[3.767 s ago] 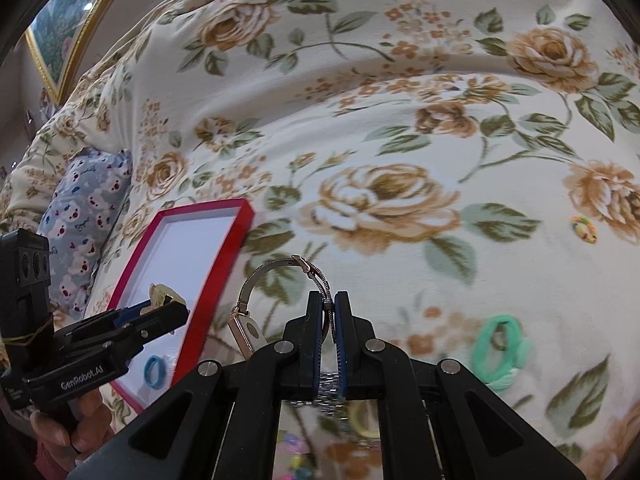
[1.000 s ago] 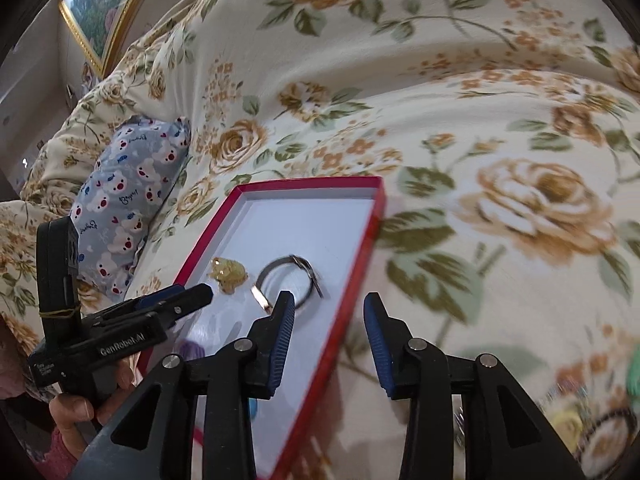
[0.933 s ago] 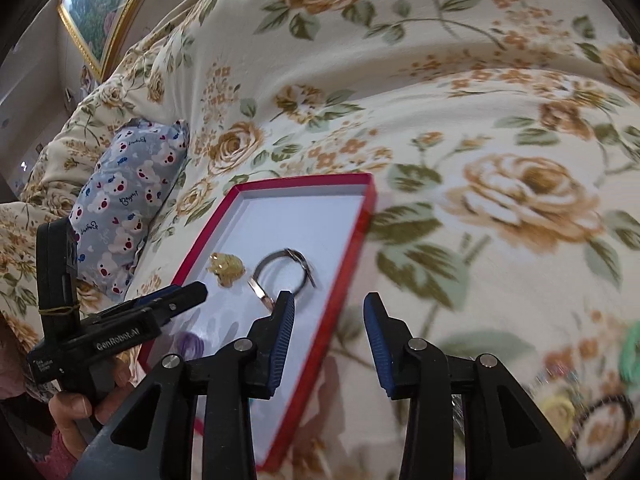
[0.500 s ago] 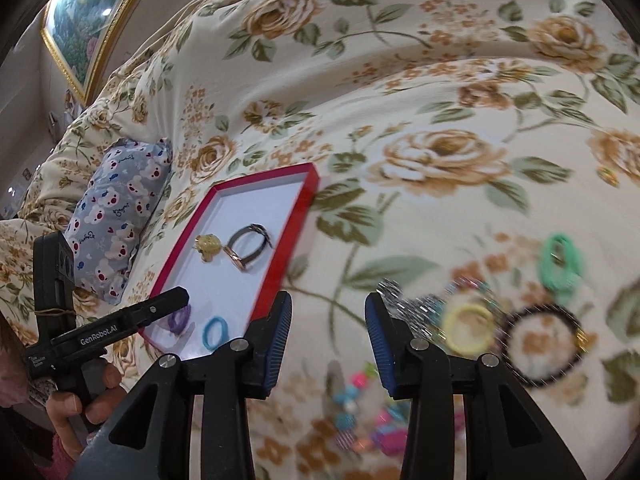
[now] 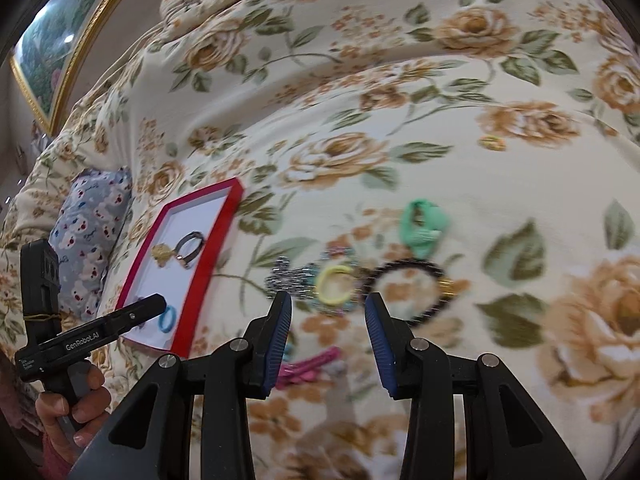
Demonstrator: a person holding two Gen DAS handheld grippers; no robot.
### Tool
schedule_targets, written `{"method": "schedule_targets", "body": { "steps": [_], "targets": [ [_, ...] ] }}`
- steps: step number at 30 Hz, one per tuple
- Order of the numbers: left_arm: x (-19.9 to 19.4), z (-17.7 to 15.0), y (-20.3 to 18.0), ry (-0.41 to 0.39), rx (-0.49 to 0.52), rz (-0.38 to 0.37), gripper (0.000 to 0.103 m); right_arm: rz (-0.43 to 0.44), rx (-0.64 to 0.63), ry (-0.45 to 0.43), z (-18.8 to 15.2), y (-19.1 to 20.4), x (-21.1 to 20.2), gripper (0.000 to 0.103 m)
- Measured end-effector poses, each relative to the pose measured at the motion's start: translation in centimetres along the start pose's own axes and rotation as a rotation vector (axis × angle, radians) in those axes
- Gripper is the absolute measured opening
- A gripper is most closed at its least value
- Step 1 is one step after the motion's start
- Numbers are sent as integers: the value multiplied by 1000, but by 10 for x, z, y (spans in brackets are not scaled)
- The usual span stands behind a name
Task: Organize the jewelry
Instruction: 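Grasp the silver chain with the left tool while the right tool grasps the black bead bracelet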
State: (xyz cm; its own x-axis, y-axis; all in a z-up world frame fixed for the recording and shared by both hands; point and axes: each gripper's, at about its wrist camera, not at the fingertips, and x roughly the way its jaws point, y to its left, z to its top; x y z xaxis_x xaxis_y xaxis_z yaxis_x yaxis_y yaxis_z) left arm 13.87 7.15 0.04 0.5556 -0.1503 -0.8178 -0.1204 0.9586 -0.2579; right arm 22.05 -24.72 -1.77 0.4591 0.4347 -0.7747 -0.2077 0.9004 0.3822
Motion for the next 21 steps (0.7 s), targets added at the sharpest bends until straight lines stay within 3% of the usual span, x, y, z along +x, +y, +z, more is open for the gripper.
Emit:
{"method": "schedule_targets", "body": {
  "steps": [11, 21],
  "targets": [
    [14, 7, -30, 8, 97, -7, 64, -42, 63, -16, -3, -36, -11, 41],
    [37, 12, -44, 35, 131, -14, 64, -44, 60, 1, 0, -40, 1, 41]
  ]
}}
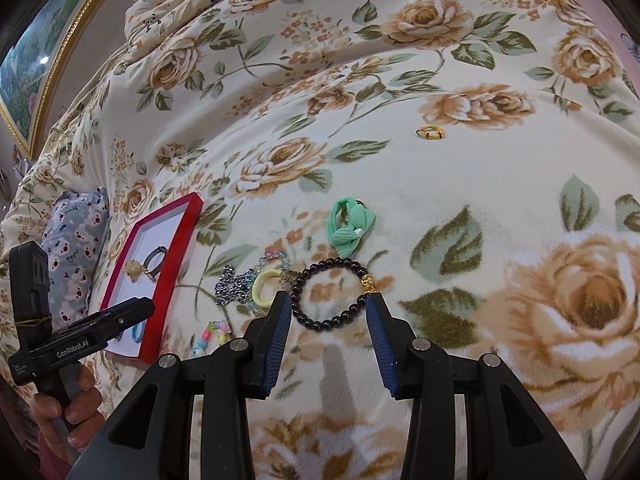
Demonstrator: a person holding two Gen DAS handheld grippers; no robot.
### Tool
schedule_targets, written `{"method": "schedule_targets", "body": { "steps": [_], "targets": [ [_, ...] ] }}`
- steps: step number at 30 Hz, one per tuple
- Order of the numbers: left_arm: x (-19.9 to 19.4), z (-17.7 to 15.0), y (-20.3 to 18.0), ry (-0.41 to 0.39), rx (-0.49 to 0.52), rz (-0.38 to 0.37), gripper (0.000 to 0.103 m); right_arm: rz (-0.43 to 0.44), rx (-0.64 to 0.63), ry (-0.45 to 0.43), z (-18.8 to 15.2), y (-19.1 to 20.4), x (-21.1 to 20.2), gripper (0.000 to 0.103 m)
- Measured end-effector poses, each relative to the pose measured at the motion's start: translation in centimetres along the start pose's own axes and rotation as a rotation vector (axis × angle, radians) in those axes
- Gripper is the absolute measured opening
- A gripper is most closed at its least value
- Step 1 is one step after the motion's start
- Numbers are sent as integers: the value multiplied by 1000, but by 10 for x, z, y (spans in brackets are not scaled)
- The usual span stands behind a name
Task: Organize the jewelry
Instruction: 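Grasp the silver chain with the left tool while the right tool grasps the black bead bracelet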
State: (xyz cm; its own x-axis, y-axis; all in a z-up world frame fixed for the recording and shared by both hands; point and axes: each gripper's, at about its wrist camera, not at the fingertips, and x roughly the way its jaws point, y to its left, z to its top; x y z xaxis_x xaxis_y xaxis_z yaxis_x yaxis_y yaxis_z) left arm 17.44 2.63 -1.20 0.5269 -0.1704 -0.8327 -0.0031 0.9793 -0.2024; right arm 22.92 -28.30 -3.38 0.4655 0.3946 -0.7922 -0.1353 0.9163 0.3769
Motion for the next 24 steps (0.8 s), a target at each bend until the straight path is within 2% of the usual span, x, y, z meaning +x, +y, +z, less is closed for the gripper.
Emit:
{"method": "schedule_targets", "body": {
  "steps": [5, 8, 12, 17, 21, 22, 24],
  "targets": [
    [19, 7, -13, 17, 40, -4, 63, -18, -13, 11, 4, -2, 9, 41],
    [32, 12, -25, 10, 98, 8, 63, -32, -25, 16, 7, -4, 14, 41],
    [58, 15, -37, 48, 168, 12, 64, -50, -38, 43, 8, -6, 25, 41],
    [90, 18, -44, 108, 189, 7, 64, -61, -42, 87, 6, -10, 42, 41],
    [106, 18, -51, 95, 218, 44, 64, -73, -50, 71, 6, -6, 47, 41],
    [107, 18, -52, 87, 220, 43, 62, -77, -55, 70, 6, -5, 48, 38],
    [107, 17, -52, 69, 218, 33, 51, -82, -61, 67, 6, -3, 50, 35]
  ]
}}
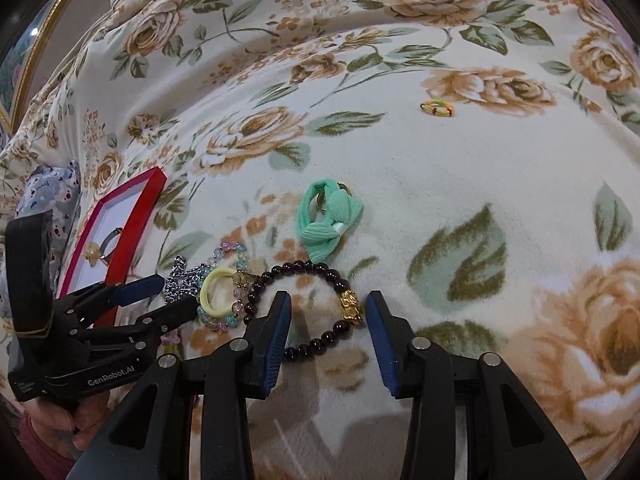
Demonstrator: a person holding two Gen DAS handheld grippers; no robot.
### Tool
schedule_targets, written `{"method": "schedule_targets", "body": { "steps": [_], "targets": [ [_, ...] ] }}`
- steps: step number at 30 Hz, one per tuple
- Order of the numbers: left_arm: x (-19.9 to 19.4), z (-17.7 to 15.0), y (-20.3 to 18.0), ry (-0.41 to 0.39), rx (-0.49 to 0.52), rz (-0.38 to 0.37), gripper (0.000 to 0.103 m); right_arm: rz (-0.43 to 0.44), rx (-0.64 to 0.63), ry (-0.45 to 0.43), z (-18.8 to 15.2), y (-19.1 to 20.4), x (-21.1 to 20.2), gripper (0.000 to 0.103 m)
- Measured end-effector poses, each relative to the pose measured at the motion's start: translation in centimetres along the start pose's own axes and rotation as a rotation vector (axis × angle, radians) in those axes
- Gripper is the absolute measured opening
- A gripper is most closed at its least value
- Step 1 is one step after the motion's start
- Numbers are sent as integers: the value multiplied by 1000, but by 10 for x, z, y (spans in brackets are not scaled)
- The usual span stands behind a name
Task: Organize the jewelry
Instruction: 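Grasp the silver chain with the left tool while the right tool grasps the black bead bracelet, then carry the chain and bead bracelet into the box and lower them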
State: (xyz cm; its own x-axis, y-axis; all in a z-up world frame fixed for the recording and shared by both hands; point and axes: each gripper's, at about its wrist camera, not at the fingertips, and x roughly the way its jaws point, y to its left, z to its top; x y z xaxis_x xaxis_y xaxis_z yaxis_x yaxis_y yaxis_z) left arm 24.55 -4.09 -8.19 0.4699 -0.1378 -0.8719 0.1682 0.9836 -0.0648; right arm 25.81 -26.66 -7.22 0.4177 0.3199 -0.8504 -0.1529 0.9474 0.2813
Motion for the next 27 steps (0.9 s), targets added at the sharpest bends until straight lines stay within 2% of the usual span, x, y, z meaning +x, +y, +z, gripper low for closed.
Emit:
{"method": "schedule_targets", "body": {
  "steps": [1, 2, 3, 10, 19, 22, 27],
  "targets": [
    [-1, 0, 1, -7, -1, -5, 38, -4, -1, 0, 0, 0, 1, 32],
    [-2, -1, 1, -12, -3, -11, 21, -16, 2, 0, -1, -2, 1, 20],
    [-3, -1, 2, -14, -3, -16, 13, -17, 7, 1, 0, -3, 1, 12],
    [-17, -8, 6, -49, -3, -44, 11, 15, 19, -18, 1, -1, -10, 10],
    [-65, -19, 23, -131, -63, -77, 11, 61, -9, -82, 7, 17, -39, 9],
    [-83, -24, 28, -161, -79, -75, 11, 104, -1, -102, 10, 24, -48, 9],
    [-111, -34, 41, -202, -111, -68, 11, 130, -32, -120, 12, 43, -54, 9]
  ]
}}
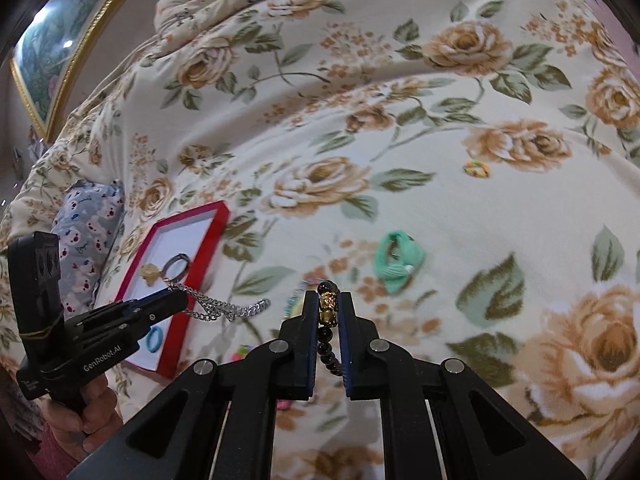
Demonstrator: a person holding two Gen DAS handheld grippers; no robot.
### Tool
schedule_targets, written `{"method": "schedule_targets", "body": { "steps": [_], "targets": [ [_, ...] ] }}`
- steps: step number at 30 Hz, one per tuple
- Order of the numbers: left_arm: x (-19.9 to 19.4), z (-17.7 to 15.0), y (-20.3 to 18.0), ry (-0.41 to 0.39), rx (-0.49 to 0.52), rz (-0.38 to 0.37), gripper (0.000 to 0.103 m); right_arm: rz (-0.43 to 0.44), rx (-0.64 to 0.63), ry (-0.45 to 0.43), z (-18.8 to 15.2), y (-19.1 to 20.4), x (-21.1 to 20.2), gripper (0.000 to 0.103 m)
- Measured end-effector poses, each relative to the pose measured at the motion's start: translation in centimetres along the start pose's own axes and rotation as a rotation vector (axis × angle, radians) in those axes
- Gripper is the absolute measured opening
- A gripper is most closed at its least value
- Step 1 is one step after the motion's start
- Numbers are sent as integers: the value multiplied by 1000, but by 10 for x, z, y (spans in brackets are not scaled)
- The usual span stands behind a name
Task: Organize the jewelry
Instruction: 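Carry the chain and bead bracelet into the box and lower them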
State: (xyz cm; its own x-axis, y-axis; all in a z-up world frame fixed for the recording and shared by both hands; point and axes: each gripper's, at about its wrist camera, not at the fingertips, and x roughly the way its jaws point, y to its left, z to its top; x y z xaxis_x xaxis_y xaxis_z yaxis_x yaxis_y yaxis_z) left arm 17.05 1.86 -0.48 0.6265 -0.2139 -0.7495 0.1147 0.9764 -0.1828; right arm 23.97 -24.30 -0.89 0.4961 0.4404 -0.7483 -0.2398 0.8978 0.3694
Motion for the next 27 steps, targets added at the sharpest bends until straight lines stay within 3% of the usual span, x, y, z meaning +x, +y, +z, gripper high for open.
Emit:
{"method": "schedule_targets", "body": {
  "steps": [16, 27],
  "targets": [
    [-78, -8, 46, -94, -105, 5, 11, 108, -82, -8, 10, 63, 5, 9],
    [-106, -14, 81, -133, -152, 81, 11, 192, -143, 20, 12, 112, 27, 9]
  ]
}}
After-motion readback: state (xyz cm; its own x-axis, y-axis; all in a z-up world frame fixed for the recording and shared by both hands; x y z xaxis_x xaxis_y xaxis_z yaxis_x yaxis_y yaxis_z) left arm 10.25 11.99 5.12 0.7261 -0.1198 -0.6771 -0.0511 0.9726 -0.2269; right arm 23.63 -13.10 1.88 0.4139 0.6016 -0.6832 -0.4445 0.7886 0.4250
